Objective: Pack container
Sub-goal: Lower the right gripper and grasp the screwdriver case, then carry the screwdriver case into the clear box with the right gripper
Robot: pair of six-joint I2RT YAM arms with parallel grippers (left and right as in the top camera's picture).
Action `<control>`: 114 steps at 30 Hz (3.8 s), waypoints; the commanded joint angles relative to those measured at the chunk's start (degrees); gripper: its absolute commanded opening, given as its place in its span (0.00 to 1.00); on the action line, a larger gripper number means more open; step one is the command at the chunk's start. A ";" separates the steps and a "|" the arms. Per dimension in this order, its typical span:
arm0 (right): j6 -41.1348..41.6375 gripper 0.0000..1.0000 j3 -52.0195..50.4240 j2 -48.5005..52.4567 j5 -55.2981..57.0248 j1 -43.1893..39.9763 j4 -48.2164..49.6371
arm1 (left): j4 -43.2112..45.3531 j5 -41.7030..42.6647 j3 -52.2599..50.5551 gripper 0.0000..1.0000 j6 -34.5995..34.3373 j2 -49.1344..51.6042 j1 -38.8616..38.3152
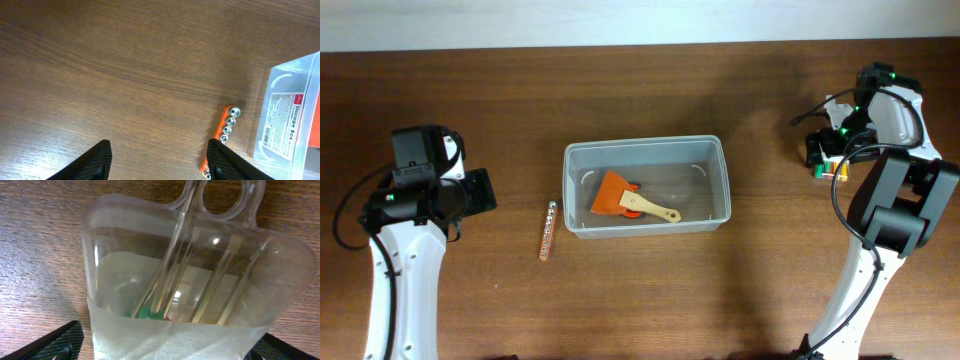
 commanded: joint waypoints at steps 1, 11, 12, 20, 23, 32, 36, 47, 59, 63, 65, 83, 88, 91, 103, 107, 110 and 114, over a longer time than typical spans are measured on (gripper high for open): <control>-0.17 0.99 -1.75 1.09 -1.86 0.37 0.57 | -0.02 -0.46 -0.24 0.63 0.92 -0.92 -0.09; 0.48 0.90 -1.73 1.09 -3.67 0.35 1.49 | -0.04 -0.44 -0.24 0.63 0.92 -0.92 -0.09; 0.50 0.86 -1.73 1.09 -3.67 0.35 1.49 | -0.04 -0.44 -0.24 0.63 0.92 -0.92 -0.09; 0.48 0.56 -1.73 1.09 -3.67 0.35 1.49 | -0.04 -0.44 -0.24 0.63 0.92 -0.92 -0.09; 0.48 0.49 -1.73 1.09 -3.67 0.35 1.49 | -0.04 -0.44 -0.24 0.63 0.92 -0.92 -0.09; 2.05 0.09 -1.73 0.96 -4.42 0.37 1.18 | -0.07 -0.44 -0.24 0.63 0.92 -0.92 -0.09; 2.29 0.04 -1.55 0.04 -5.55 0.37 0.57 | -0.07 -0.44 -0.24 0.63 0.94 -0.92 -0.09; 3.50 0.04 0.50 -11.45 -10.62 0.68 -0.76 | -0.07 -0.46 -0.24 0.63 0.94 -0.92 -0.09; -6.95 0.04 0.74 -33.09 -11.56 20.02 -6.38 | -0.09 -0.44 -0.24 0.63 0.96 -0.92 -0.09; -13.33 0.04 0.61 -34.12 -11.04 32.15 -9.31 | -0.66 -0.44 -0.24 0.63 0.96 -0.92 -0.09; -16.85 0.04 -0.57 -32.96 -10.43 38.51 -9.29 | -1.27 -0.44 -0.24 0.63 0.96 -0.92 -0.09; -24.00 0.07 -11.91 -15.45 -9.49 48.68 -3.30 | -1.79 -0.42 -0.24 0.63 0.96 -0.92 -0.09; -23.98 0.40 -11.93 -13.33 -9.46 48.63 -2.89 | -1.81 -0.42 -0.24 0.63 0.94 -0.92 -0.09; -23.98 0.46 -11.93 -12.83 -9.64 48.63 -2.82 | -1.79 -0.42 -0.24 0.63 0.96 -0.92 -0.09; -23.96 0.72 -11.91 -12.83 -9.62 48.61 -2.82 | -1.81 -0.42 -0.24 0.63 0.94 -0.92 -0.09; -23.41 0.77 -11.30 -13.60 -9.38 48.57 -3.82 | -1.79 -0.42 -0.24 0.63 0.96 -0.92 -0.09; -20.83 0.80 -9.22 -16.28 -8.15 48.50 -5.75 | -1.60 -0.26 -0.24 0.63 2.34 -0.92 -0.11; -10.21 0.86 -2.43 -24.24 4.07 46.90 -7.17 | -0.79 3.10 -0.22 0.63 7.13 -0.92 -1.75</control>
